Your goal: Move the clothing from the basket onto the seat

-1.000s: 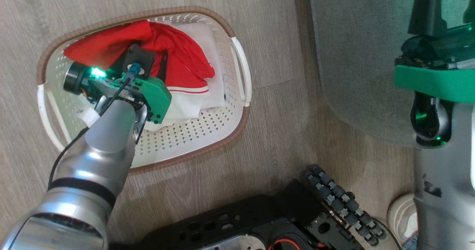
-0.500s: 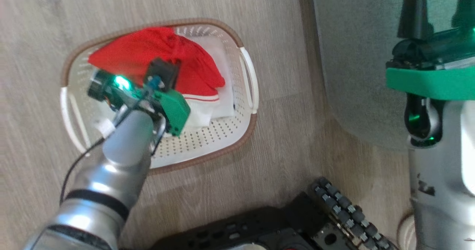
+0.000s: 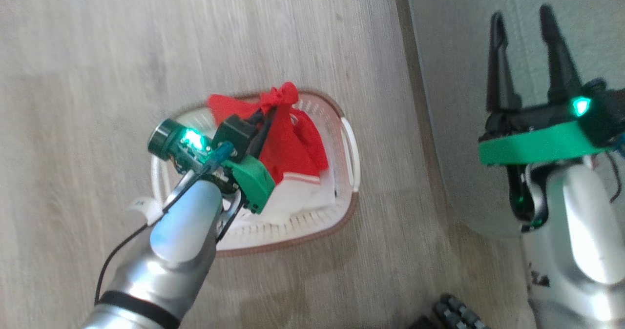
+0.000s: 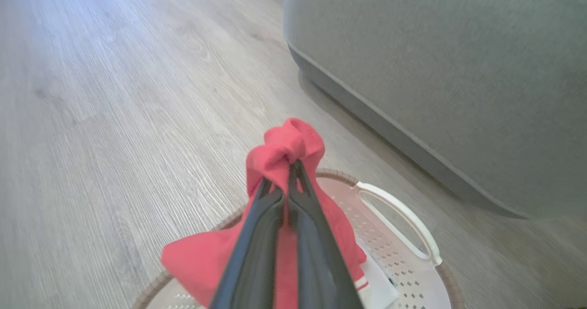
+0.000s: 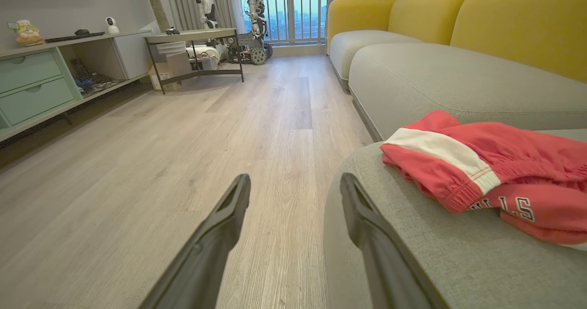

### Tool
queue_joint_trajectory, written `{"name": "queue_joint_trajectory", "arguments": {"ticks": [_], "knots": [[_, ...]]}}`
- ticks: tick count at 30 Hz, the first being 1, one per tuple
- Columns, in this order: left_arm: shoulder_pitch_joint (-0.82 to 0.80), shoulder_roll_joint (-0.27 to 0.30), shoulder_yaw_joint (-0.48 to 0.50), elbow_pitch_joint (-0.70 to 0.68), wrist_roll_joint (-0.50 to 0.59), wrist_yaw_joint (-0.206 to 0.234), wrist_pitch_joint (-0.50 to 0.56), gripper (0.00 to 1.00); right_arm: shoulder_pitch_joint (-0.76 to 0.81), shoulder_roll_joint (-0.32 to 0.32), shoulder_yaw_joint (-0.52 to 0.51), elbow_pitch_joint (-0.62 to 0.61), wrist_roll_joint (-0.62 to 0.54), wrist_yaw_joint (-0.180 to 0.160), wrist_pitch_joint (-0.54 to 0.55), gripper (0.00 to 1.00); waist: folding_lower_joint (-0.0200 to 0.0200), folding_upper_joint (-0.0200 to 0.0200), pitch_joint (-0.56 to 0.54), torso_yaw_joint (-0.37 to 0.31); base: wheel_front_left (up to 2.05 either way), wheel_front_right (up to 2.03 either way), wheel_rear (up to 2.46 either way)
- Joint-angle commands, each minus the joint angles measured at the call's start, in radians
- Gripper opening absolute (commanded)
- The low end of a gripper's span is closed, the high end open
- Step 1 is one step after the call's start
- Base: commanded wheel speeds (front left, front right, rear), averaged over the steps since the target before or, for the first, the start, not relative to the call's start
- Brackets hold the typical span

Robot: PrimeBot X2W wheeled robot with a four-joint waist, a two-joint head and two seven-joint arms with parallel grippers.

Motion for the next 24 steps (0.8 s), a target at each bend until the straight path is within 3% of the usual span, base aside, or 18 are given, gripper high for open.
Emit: {"name": "queue_joint_trajectory", "arguments": {"ticks": [1,16,24], "knots": [[0.025,0.019,0.024,-0.045,-0.011,-0.005,-0.013,0.00,0.033,0.002,0.021,-0.015,-0.011,0.000,-0.006,1.00,0.0000,-0.0001,-0.110,0.046,0.00,0.00,0.00],[0.085,0.026,0.020,-0.157,-0.077,-0.049,-0.013,0.00,0.236,0.002,0.055,0.138,-0.038,0.000,-0.006,1.00,0.0000,-0.0001,-0.525,0.080,0.00,0.00,0.00],[0.035,0.019,0.009,-0.219,-0.108,-0.056,0.016,0.00,0.298,0.002,0.090,0.174,-0.041,0.000,-0.006,1.00,0.0000,-0.0001,-0.631,0.095,0.00,0.00,0.00]]}}
